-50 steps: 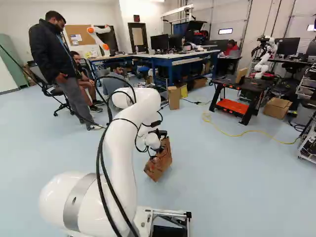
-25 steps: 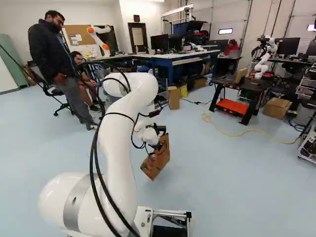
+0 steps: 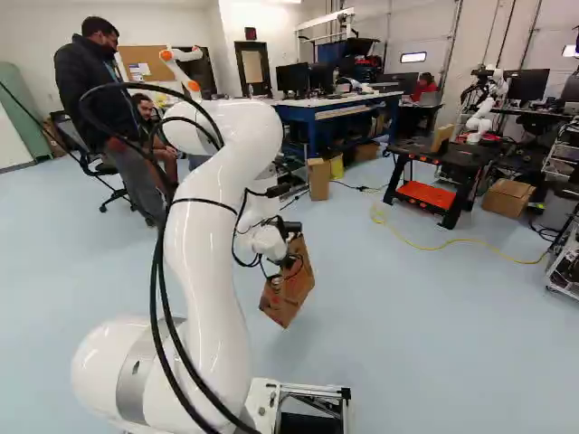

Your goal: Pick up the grocery bag from the ground

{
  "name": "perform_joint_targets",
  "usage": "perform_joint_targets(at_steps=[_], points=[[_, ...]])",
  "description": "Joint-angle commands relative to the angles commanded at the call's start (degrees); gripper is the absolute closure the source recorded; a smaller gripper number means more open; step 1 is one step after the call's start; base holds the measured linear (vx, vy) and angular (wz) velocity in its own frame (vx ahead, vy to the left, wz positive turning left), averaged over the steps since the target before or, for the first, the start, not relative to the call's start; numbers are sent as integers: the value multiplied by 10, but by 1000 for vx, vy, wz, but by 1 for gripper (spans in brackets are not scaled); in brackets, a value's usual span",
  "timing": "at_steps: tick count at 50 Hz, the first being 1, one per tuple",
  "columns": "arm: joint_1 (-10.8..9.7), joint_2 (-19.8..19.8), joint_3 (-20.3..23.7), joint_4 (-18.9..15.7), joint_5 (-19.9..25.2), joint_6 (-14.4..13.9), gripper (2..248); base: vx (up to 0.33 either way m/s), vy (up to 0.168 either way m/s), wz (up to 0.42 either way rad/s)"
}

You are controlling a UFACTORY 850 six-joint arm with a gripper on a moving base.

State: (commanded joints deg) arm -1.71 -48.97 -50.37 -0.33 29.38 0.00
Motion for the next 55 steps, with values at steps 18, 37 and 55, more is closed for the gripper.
perform_joint_targets(at_steps=[18, 37, 55], points=[[-1, 86, 69, 0, 45, 0, 226, 0, 0, 0], [-1, 181, 140, 0, 109, 0, 226, 0, 0, 0], [-2, 279, 210, 0, 161, 0, 226, 0, 0, 0]])
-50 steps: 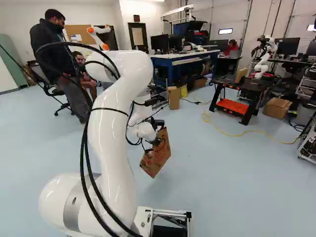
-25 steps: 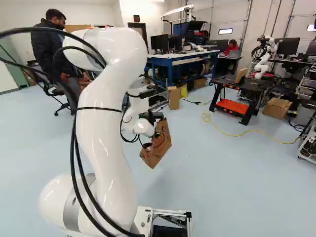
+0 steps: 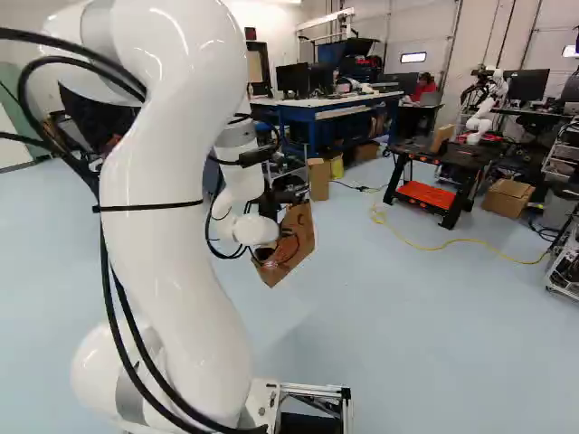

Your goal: Pick up the grocery bag from the ground

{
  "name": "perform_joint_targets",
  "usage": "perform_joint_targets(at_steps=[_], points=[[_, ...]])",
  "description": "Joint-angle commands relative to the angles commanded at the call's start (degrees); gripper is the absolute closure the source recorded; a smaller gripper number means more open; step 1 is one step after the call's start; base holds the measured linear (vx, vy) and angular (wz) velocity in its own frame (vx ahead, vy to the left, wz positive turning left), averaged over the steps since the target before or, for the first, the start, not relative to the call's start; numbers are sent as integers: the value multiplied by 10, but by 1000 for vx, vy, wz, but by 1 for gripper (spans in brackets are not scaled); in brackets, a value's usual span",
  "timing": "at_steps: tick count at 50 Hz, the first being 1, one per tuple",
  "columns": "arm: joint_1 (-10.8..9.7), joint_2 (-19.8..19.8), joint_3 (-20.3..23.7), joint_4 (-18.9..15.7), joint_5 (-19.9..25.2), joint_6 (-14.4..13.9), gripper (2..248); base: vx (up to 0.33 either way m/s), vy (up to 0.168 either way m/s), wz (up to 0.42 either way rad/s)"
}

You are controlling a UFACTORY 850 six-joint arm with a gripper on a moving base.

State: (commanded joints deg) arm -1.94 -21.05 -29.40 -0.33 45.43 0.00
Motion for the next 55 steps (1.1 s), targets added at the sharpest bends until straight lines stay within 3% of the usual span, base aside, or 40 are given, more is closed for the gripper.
perform_joint_targets(at_steps=[40, 55], points=[[-2, 215, 120, 0, 102, 0, 226, 0, 0, 0], [-2, 241, 135, 0, 106, 0, 226, 0, 0, 0]])
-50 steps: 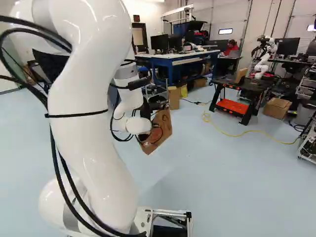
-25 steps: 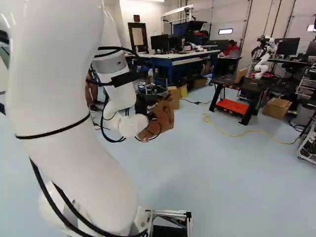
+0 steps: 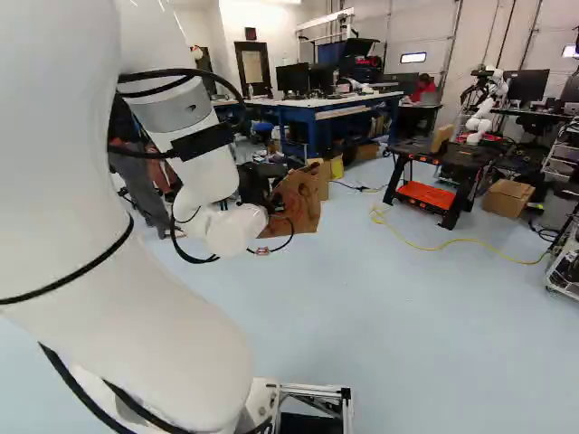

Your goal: Pick up the grocery bag from the ground

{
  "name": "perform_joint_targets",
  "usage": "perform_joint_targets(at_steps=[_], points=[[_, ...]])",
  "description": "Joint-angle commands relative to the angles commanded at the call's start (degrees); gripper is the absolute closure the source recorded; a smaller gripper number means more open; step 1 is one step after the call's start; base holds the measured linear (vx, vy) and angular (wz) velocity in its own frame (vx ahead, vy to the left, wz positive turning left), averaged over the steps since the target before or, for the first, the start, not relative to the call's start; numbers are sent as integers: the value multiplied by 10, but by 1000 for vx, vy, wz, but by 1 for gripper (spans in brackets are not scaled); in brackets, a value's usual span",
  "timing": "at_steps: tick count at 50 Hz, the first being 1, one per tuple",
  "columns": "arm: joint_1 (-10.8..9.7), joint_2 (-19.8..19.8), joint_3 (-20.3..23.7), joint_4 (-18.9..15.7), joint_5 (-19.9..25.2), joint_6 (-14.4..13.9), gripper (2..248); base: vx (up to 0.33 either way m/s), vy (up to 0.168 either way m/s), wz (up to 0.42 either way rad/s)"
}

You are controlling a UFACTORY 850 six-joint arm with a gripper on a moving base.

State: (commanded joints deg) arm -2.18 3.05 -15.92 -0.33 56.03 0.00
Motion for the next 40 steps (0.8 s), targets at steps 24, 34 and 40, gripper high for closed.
perform_joint_targets(at_steps=[24, 34, 40], points=[[0, 1, 1, 0, 0, 0, 226, 0, 0, 0], [0, 1, 1, 0, 0, 0, 226, 0, 0, 0], [0, 1, 1, 0, 0, 0, 226, 0, 0, 0]])
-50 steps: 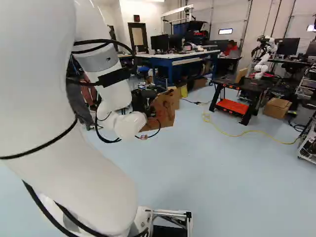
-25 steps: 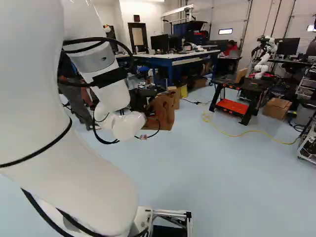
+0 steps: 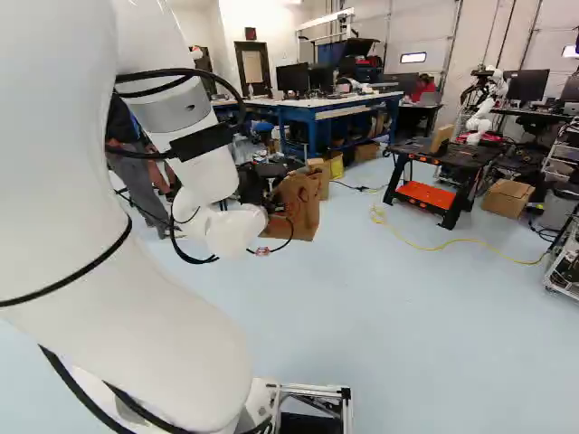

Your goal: Pick up the grocery bag from the ground

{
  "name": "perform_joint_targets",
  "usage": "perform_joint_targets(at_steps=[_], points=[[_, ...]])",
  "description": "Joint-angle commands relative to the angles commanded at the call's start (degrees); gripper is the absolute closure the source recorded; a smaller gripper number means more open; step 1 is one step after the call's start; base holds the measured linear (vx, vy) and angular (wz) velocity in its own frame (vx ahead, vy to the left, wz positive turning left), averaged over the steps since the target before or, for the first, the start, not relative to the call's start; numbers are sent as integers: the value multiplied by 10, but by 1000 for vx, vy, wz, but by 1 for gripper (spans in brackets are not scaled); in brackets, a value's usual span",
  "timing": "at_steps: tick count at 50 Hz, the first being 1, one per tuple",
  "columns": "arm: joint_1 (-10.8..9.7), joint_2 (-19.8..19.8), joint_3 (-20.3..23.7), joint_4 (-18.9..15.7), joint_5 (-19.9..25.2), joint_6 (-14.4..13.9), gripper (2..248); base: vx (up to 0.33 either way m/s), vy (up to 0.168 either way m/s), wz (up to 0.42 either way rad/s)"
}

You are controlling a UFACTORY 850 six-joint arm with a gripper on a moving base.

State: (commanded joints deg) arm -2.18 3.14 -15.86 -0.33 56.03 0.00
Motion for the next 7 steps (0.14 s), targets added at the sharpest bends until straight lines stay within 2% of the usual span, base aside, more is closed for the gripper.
perform_joint_targets(at_steps=[7], points=[[0, 0, 0, 0, 0, 0, 226, 0, 0, 0]])
